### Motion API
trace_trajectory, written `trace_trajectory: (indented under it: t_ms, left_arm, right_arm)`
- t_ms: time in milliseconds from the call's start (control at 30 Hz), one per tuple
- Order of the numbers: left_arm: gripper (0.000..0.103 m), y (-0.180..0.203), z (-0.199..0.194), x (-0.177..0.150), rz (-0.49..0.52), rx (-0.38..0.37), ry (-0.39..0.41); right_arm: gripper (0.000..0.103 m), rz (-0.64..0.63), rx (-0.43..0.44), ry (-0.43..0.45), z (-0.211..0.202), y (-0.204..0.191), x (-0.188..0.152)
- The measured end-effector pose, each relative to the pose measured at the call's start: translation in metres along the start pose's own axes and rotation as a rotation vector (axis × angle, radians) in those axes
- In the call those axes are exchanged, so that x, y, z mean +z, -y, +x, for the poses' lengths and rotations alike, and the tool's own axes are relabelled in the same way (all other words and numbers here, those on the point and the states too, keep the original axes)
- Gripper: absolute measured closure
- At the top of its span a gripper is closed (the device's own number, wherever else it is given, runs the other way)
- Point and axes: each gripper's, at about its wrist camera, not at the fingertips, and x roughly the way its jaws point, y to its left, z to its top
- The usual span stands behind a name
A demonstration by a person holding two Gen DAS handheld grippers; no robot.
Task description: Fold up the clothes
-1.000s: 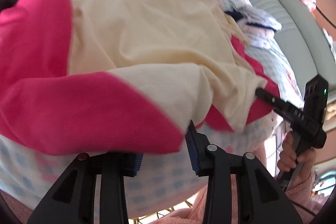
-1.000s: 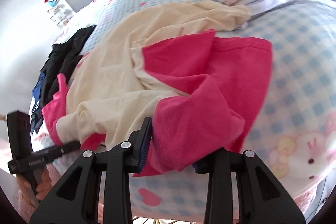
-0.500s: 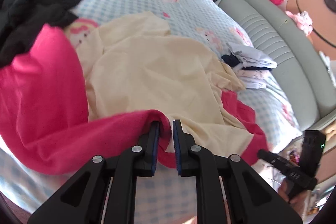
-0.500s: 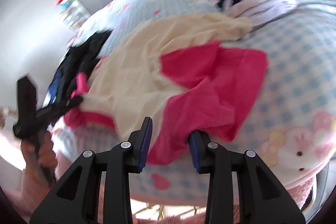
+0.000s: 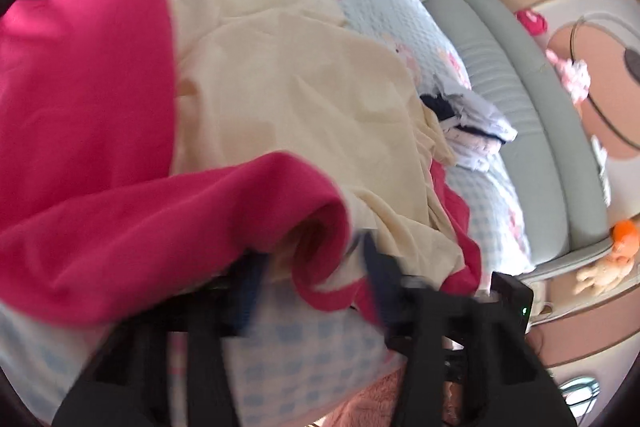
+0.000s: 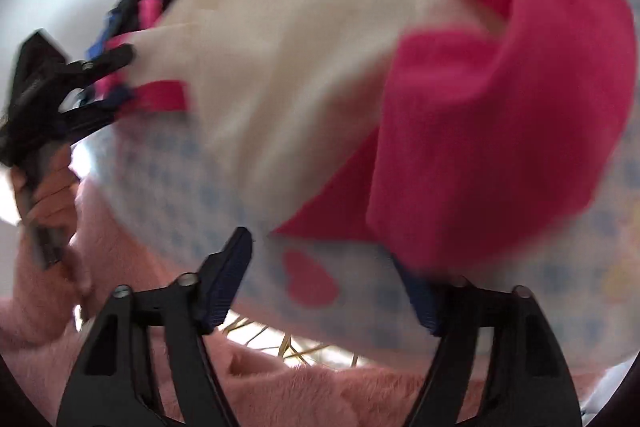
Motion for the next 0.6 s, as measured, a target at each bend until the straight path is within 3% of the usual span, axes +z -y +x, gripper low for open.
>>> trace_trajectory:
  t_ms: [67, 167, 233, 300, 367, 467, 500, 600]
  left_arm:
    - [0.083, 0.018, -0.008, 0.002, 0.054, -0.006, 0.032]
    - [0.087, 0.042, -0.02, 0.004, 0.12, -0.013, 0.074]
    - [0.089, 0.046, -0.03, 0.007, 0.117, -0.053, 0.084]
    - [0.09, 0.045, -0.041, 0.01, 0.091, -0.137, 0.087]
    - [0.09, 0.042, -0.057, 0.012, 0.056, -0.231, 0.11]
    - [0.09, 0.032, -0.072, 0.005, 0.028, -0.203, 0.172]
    - [0.09, 0.026, -0.07, 0.003, 0.018, -0.19, 0.171]
    - [0.09, 0.003, -0.05, -0.004, -0.027, -0.138, 0.089]
  right_arm:
    - [0.042, 0.014, 0.02, 0.027, -0.001, 0.001, 0.004]
    - [0.051, 0.035, 0.05, 0.069, -0.003, 0.002, 0.01]
    - [0.076, 0.046, 0.075, 0.104, -0.009, 0.002, 0.014]
    - [0.089, 0.049, 0.11, 0.162, -0.027, 0.0, 0.019]
    - [0.09, 0.052, 0.146, 0.22, -0.044, -0.002, 0.025]
    - [0.09, 0.103, 0.183, 0.304, -0.066, 0.003, 0.031]
    - [0.09, 0.143, 0.155, 0.313, -0.066, 0.008, 0.032]
    - [0.09, 0.224, -0.034, 0.269, -0.048, 0.027, 0.033]
